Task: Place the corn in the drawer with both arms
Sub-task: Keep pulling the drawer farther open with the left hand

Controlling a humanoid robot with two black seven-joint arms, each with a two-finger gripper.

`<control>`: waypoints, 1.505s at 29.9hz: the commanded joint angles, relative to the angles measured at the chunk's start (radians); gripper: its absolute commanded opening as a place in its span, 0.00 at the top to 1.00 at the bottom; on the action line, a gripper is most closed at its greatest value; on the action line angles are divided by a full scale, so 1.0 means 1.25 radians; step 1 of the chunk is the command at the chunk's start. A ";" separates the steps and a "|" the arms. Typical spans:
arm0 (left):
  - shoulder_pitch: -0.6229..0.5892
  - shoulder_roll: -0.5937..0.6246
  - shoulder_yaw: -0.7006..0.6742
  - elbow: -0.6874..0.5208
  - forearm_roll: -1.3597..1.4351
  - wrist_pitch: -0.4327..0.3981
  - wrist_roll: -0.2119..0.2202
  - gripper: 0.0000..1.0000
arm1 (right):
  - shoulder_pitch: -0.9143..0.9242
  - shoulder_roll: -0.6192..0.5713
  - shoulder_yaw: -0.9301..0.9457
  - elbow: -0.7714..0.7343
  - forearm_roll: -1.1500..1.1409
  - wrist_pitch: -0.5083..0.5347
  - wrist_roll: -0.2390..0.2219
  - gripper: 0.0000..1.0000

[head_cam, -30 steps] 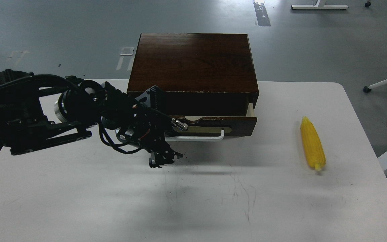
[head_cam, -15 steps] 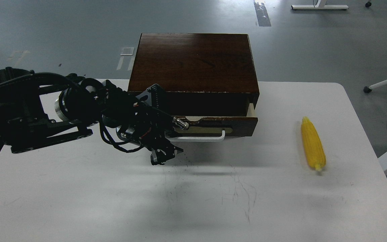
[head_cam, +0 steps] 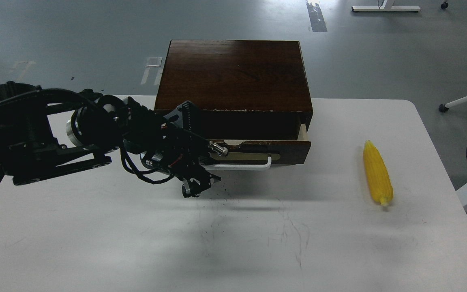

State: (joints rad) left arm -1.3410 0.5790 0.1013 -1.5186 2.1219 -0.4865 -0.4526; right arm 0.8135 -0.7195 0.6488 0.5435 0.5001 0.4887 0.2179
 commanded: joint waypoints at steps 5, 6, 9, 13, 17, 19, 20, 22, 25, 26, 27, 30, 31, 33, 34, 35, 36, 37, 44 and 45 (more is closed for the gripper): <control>0.000 0.009 -0.001 0.000 0.007 0.000 0.001 0.67 | 0.001 -0.001 0.000 0.000 0.000 0.000 0.000 0.00; 0.000 0.009 -0.005 0.000 0.007 0.000 0.001 0.67 | 0.001 -0.001 0.000 0.000 0.000 0.000 0.000 0.00; -0.001 0.009 -0.009 0.000 0.007 0.000 0.001 0.67 | 0.000 0.000 0.000 0.000 0.000 0.000 0.000 0.00; 0.000 0.025 -0.010 0.000 0.007 0.000 0.003 0.67 | 0.001 0.000 0.000 0.000 0.000 0.000 0.000 0.00; 0.000 0.033 -0.010 0.000 0.007 0.000 0.005 0.67 | 0.000 0.000 0.000 0.000 0.000 0.000 0.000 0.00; 0.000 0.036 -0.010 0.000 0.007 0.000 0.005 0.67 | 0.000 0.000 0.000 0.000 0.000 0.000 0.000 0.00; 0.000 0.037 -0.010 0.000 0.007 0.000 0.005 0.67 | 0.000 0.000 0.000 0.000 0.000 0.000 0.000 0.00; -0.001 0.037 -0.011 0.000 0.007 0.000 0.005 0.67 | 0.000 0.001 0.000 0.000 0.000 0.000 0.000 0.00; 0.000 0.037 -0.011 0.000 0.007 0.000 0.005 0.67 | 0.000 0.000 0.000 0.000 0.000 0.000 0.000 0.00; 0.000 0.037 -0.011 0.000 0.007 0.000 0.005 0.67 | 0.000 0.000 0.000 0.000 0.000 0.000 0.000 0.00; 0.000 0.037 -0.011 -0.001 0.007 0.000 0.005 0.67 | 0.000 0.000 0.000 0.000 0.000 0.000 0.000 0.00; -0.001 0.037 -0.012 -0.002 0.011 0.000 0.005 0.66 | 0.000 0.000 0.000 0.000 0.000 0.000 0.000 0.00; -0.001 0.037 -0.012 -0.004 0.011 0.000 0.005 0.66 | 0.000 0.000 0.000 0.000 0.000 0.000 0.000 0.00; -0.008 0.036 -0.026 -0.015 0.011 0.000 0.004 0.66 | 0.000 0.000 0.000 0.000 0.000 0.000 0.000 0.00; -0.013 0.036 -0.028 -0.018 0.011 0.000 0.004 0.66 | 0.000 0.000 0.000 0.000 0.000 0.000 0.000 0.00; -0.021 0.037 -0.029 -0.026 0.009 0.000 0.004 0.66 | 0.001 0.000 0.000 0.000 0.000 0.000 0.000 0.00; -0.024 0.036 -0.029 -0.029 0.009 0.000 0.004 0.66 | 0.000 0.000 0.000 0.000 0.000 0.000 0.000 0.00; -0.029 0.036 -0.031 -0.032 0.008 0.000 0.003 0.66 | 0.001 0.000 0.000 0.000 0.000 0.000 0.000 0.00; -0.051 0.058 -0.069 -0.032 -0.021 0.000 -0.006 0.51 | 0.001 0.000 0.000 0.000 0.000 0.000 0.000 0.00; -0.051 0.062 -0.077 -0.032 -0.035 0.000 -0.006 0.46 | 0.001 -0.001 0.000 0.000 0.000 0.000 0.000 0.00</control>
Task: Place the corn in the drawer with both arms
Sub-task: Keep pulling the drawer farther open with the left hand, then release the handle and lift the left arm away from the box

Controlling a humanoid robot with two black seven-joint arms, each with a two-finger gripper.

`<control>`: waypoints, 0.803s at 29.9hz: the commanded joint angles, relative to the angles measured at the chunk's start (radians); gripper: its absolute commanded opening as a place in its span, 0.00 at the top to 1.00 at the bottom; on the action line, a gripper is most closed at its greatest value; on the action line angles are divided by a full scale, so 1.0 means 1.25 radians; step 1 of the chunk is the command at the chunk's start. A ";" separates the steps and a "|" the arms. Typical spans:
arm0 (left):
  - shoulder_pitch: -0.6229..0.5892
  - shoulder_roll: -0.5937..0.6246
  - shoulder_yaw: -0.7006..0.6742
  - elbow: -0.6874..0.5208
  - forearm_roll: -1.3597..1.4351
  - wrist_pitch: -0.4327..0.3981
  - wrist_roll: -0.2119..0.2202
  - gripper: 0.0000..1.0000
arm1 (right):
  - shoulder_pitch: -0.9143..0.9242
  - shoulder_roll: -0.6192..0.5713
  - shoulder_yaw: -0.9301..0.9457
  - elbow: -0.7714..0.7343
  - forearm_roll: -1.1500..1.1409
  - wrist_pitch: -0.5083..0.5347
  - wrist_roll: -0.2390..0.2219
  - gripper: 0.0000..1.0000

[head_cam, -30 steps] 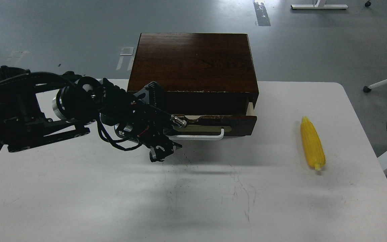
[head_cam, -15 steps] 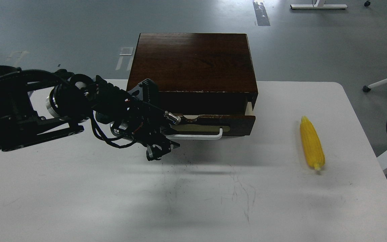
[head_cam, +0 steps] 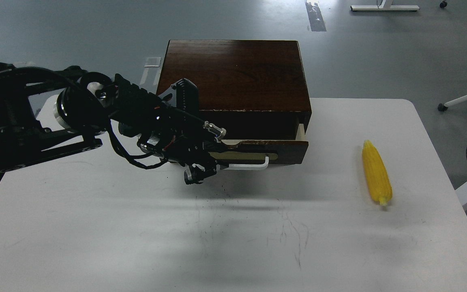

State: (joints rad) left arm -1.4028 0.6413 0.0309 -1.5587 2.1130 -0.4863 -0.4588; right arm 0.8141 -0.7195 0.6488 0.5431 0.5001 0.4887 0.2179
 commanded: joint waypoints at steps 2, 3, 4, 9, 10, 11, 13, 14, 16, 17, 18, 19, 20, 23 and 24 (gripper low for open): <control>-0.001 0.037 -0.067 0.000 -0.123 0.000 -0.001 0.36 | 0.000 -0.006 -0.002 0.001 0.000 0.000 0.000 0.00; -0.001 0.037 -0.068 0.000 -0.123 0.000 -0.001 0.36 | 0.000 -0.006 -0.002 0.001 0.000 0.000 0.000 0.00; -0.001 0.057 -0.086 0.006 -0.190 0.000 -0.001 0.31 | 0.000 -0.009 -0.004 0.002 -0.005 0.000 0.001 0.00; 0.012 0.157 -0.123 0.050 -0.562 0.002 0.000 0.16 | 0.007 -0.026 -0.026 0.009 -0.096 0.000 0.016 0.00; 0.017 0.163 -0.125 0.059 -0.615 0.002 0.000 0.14 | 0.009 -0.033 -0.032 0.010 -0.116 0.000 0.018 0.00; 0.023 0.167 -0.129 0.070 -0.674 0.005 -0.001 0.11 | 0.013 -0.040 -0.038 0.011 -0.138 0.000 0.021 0.00; 0.048 0.175 -0.142 0.120 -0.890 0.006 0.001 0.03 | 0.029 -0.052 -0.060 0.011 -0.235 0.000 0.040 0.00; 0.051 0.175 -0.145 0.136 -0.941 0.006 0.003 0.03 | 0.036 -0.052 -0.064 0.011 -0.259 0.000 0.047 0.00; 0.057 0.174 -0.149 0.182 -1.078 0.009 -0.002 0.02 | 0.054 -0.063 -0.081 0.012 -0.332 0.000 0.058 0.00; 0.060 0.173 -0.149 0.198 -1.121 0.010 -0.002 0.02 | 0.059 -0.067 -0.088 0.012 -0.358 0.000 0.059 0.00; 0.063 0.171 -0.150 0.228 -1.216 0.013 -0.005 0.02 | 0.069 -0.080 -0.102 0.017 -0.408 0.000 0.058 0.00; 0.067 0.168 -0.151 0.258 -1.316 0.016 -0.005 0.02 | 0.085 -0.086 -0.120 0.024 -0.448 0.000 0.058 0.00; 0.071 0.167 -0.152 0.271 -1.373 0.016 -0.005 0.02 | 0.092 -0.090 -0.132 0.029 -0.469 0.000 0.058 0.00; 0.093 0.162 -0.166 0.326 -1.576 0.012 -0.002 0.02 | 0.136 -0.096 -0.206 0.042 -0.567 0.000 0.054 0.00; 0.107 0.161 -0.180 0.355 -1.654 0.007 0.001 0.02 | 0.163 -0.097 -0.247 0.044 -0.601 0.000 0.048 0.00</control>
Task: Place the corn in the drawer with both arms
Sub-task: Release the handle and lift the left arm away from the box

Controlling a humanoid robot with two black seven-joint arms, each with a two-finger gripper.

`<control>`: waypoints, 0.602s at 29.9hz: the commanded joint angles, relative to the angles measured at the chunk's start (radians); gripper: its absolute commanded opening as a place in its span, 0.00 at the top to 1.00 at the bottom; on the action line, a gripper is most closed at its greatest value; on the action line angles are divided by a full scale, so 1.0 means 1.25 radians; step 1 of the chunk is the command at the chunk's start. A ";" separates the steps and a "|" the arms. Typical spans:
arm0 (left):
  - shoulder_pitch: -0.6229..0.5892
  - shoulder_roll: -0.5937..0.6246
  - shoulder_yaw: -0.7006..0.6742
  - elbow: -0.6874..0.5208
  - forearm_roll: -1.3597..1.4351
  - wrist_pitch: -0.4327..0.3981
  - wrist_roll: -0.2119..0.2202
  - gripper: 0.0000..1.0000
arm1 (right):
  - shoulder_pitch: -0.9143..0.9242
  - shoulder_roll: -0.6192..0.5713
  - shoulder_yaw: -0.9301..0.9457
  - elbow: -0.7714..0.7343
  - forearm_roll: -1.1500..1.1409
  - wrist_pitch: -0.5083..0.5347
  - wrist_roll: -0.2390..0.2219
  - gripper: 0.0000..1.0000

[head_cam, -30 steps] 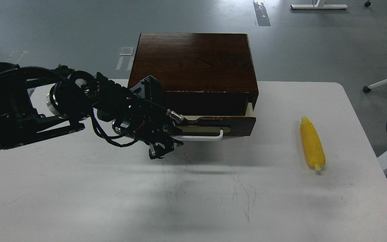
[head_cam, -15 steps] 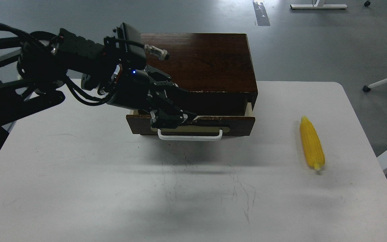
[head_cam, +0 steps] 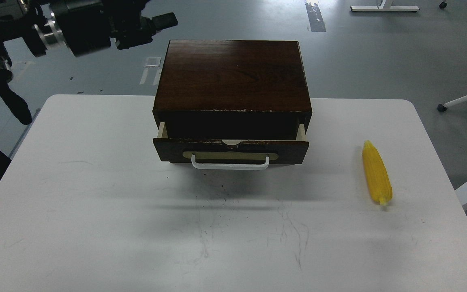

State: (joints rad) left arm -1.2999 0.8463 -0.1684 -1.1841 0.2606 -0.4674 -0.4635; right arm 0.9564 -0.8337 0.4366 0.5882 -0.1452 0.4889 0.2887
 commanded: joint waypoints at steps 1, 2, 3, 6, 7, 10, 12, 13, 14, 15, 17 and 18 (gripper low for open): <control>0.043 -0.005 -0.042 0.081 -0.236 -0.011 0.008 0.02 | 0.074 -0.006 -0.121 0.009 -0.101 0.000 -0.015 0.00; 0.053 -0.005 -0.054 0.094 -0.263 -0.013 0.009 0.02 | 0.084 -0.006 -0.144 0.010 -0.108 0.000 -0.019 0.00; 0.075 -0.008 -0.080 0.121 -0.305 -0.011 0.010 0.02 | 0.104 -0.006 -0.188 0.012 -0.117 0.000 -0.019 0.00; 0.117 -0.036 -0.123 0.188 -0.353 -0.011 0.010 0.02 | 0.151 -0.006 -0.281 0.019 -0.147 0.000 -0.016 0.00; 0.126 -0.047 -0.134 0.211 -0.359 -0.010 0.010 0.02 | 0.167 -0.003 -0.305 0.020 -0.165 0.000 -0.016 0.00; 0.160 -0.106 -0.181 0.306 -0.389 -0.010 0.016 0.02 | 0.199 0.004 -0.373 0.061 -0.237 0.000 -0.017 0.00; 0.176 -0.136 -0.206 0.342 -0.408 -0.010 0.038 0.02 | 0.197 0.015 -0.386 0.099 -0.285 0.000 -0.019 0.00; 0.182 -0.143 -0.216 0.347 -0.416 -0.010 0.048 0.02 | 0.197 0.023 -0.387 0.112 -0.302 0.000 -0.019 0.00; 0.197 -0.149 -0.238 0.348 -0.435 -0.010 0.064 0.02 | 0.196 0.032 -0.390 0.143 -0.338 0.000 -0.019 0.00; 0.217 -0.152 -0.263 0.348 -0.450 -0.013 0.072 0.02 | 0.190 0.031 -0.396 0.178 -0.373 0.000 -0.019 0.00; 0.241 -0.151 -0.295 0.347 -0.453 -0.017 0.075 0.02 | 0.180 0.023 -0.409 0.230 -0.417 -0.011 -0.021 0.00; 0.247 -0.151 -0.301 0.347 -0.452 -0.017 0.077 0.02 | 0.176 0.019 -0.416 0.243 -0.431 -0.024 -0.025 0.00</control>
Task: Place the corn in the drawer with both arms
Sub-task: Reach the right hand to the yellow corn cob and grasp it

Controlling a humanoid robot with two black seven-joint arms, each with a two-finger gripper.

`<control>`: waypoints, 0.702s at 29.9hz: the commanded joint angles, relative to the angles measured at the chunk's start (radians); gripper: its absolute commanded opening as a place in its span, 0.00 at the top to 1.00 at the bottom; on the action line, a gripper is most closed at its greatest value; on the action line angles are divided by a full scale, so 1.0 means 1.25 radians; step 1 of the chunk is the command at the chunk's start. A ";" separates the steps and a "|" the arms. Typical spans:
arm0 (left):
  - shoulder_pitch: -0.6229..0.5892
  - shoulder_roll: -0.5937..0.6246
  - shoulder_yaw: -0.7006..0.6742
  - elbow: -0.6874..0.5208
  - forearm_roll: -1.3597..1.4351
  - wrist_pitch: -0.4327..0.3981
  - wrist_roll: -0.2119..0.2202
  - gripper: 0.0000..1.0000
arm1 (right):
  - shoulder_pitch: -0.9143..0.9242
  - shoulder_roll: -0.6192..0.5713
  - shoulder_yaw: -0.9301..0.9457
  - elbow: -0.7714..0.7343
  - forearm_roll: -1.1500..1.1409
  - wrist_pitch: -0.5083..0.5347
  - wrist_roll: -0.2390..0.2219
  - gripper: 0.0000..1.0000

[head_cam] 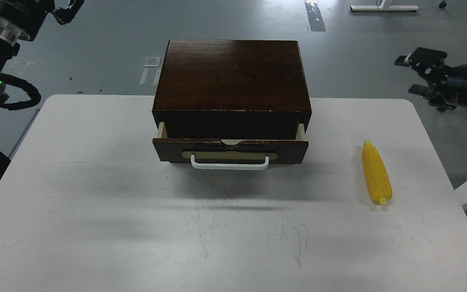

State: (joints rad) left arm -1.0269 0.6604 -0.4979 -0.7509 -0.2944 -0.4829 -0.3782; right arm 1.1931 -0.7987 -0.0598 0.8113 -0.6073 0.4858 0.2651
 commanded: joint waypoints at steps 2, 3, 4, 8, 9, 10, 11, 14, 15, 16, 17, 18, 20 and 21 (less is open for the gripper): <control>0.037 -0.001 -0.039 0.002 -0.006 -0.005 0.017 0.02 | -0.014 -0.010 -0.047 0.088 -0.096 -0.057 -0.027 0.00; 0.041 0.001 -0.037 0.003 -0.003 -0.005 0.024 0.02 | -0.014 -0.011 -0.065 0.097 -0.112 -0.066 -0.041 0.00; 0.045 0.001 -0.036 0.002 -0.001 -0.005 0.026 0.02 | -0.014 -0.010 -0.075 0.102 -0.117 -0.068 -0.045 0.00; 0.050 -0.001 -0.036 0.002 -0.001 -0.005 0.025 0.02 | -0.036 -0.007 -0.131 0.104 -0.181 -0.104 -0.045 0.00; 0.050 -0.001 -0.036 0.003 -0.001 -0.005 0.025 0.02 | -0.041 -0.007 -0.134 0.103 -0.198 -0.117 -0.043 0.00; 0.050 -0.001 -0.037 0.003 -0.001 -0.005 0.023 0.02 | -0.051 -0.005 -0.136 0.107 -0.223 -0.139 -0.043 0.00; 0.050 -0.002 -0.039 0.003 -0.001 -0.005 0.020 0.02 | -0.059 -0.003 -0.136 0.114 -0.234 -0.155 -0.043 0.00; 0.051 -0.006 -0.034 -0.002 0.002 -0.005 0.019 0.02 | -0.070 -0.002 -0.139 0.120 -0.246 -0.165 -0.044 0.00; 0.056 -0.007 -0.034 -0.003 0.002 -0.005 0.019 0.02 | -0.073 -0.003 -0.139 0.119 -0.249 -0.168 -0.045 0.00; 0.061 -0.007 -0.034 -0.003 0.004 -0.005 0.019 0.02 | -0.079 -0.002 -0.141 0.116 -0.261 -0.175 -0.045 0.00; 0.061 -0.007 -0.034 -0.004 0.004 -0.005 0.019 0.02 | -0.082 -0.002 -0.141 0.112 -0.279 -0.180 -0.050 0.01; 0.061 -0.008 -0.034 -0.003 0.004 -0.005 0.019 0.02 | -0.083 -0.002 -0.142 0.112 -0.286 -0.184 -0.053 0.02; 0.061 -0.007 -0.034 -0.003 0.004 -0.005 0.019 0.02 | -0.099 0.008 -0.141 0.111 -0.306 -0.189 -0.056 0.06; 0.061 -0.007 -0.034 -0.003 0.004 -0.005 0.019 0.02 | -0.105 0.013 -0.142 0.109 -0.308 -0.193 -0.059 0.08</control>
State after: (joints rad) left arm -0.9516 0.6520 -0.5401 -0.7546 -0.2901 -0.4889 -0.3545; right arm 1.0822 -0.7960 -0.2362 0.9513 -0.9697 0.2565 0.1992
